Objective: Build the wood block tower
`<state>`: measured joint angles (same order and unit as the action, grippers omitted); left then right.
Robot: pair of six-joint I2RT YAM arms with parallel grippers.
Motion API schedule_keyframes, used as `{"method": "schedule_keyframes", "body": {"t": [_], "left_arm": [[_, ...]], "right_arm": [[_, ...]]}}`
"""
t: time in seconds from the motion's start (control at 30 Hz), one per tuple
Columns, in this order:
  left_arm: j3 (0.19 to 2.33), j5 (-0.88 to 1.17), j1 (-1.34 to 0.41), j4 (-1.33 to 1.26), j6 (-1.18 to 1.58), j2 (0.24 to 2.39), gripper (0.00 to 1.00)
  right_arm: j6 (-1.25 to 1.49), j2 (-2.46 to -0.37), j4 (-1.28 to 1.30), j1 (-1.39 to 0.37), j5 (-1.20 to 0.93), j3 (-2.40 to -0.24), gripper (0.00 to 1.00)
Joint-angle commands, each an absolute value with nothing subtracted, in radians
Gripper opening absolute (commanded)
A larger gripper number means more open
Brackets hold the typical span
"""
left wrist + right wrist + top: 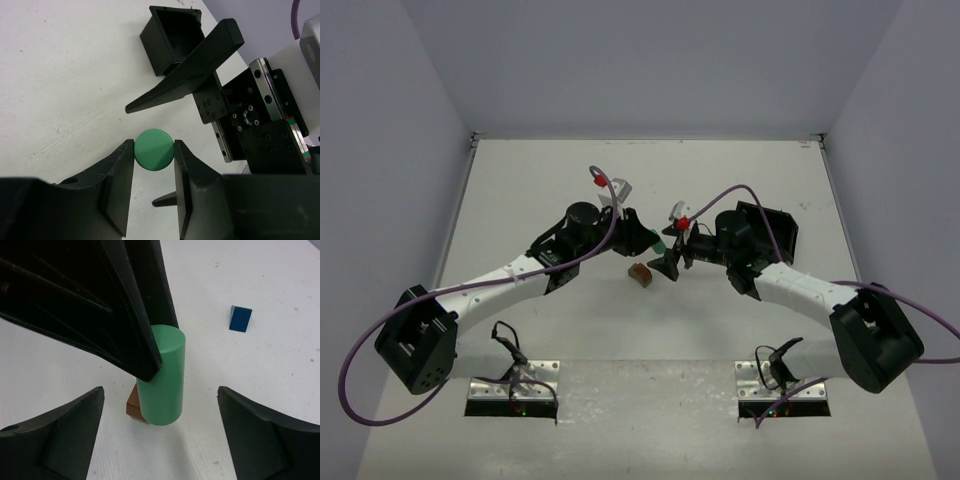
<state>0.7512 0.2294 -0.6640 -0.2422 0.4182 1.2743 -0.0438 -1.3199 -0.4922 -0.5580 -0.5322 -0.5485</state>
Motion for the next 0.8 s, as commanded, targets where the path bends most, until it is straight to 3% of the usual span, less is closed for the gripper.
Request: {"method": "schedule_keyframes", "body": {"t": [0.0,0.4,0.77], "left_arm": [[0.847,0.082,-0.705,-0.179,0.327,1.267,0.0],[0.86,-0.153,-0.76,0.035,0.294,1.254,0.0],[0.784,-0.263,-0.878,0.017,0.324,1.247,0.0]], "right_arm": [[0.039,-1.258,-0.521,-0.557,-0.437,-0.522,0.99],[0.308,-1.034,-0.332,-0.554,0.352,-0.366,0.99],[0.319,-0.932,-0.364,-0.554,0.359,-0.295,0.99]]}}
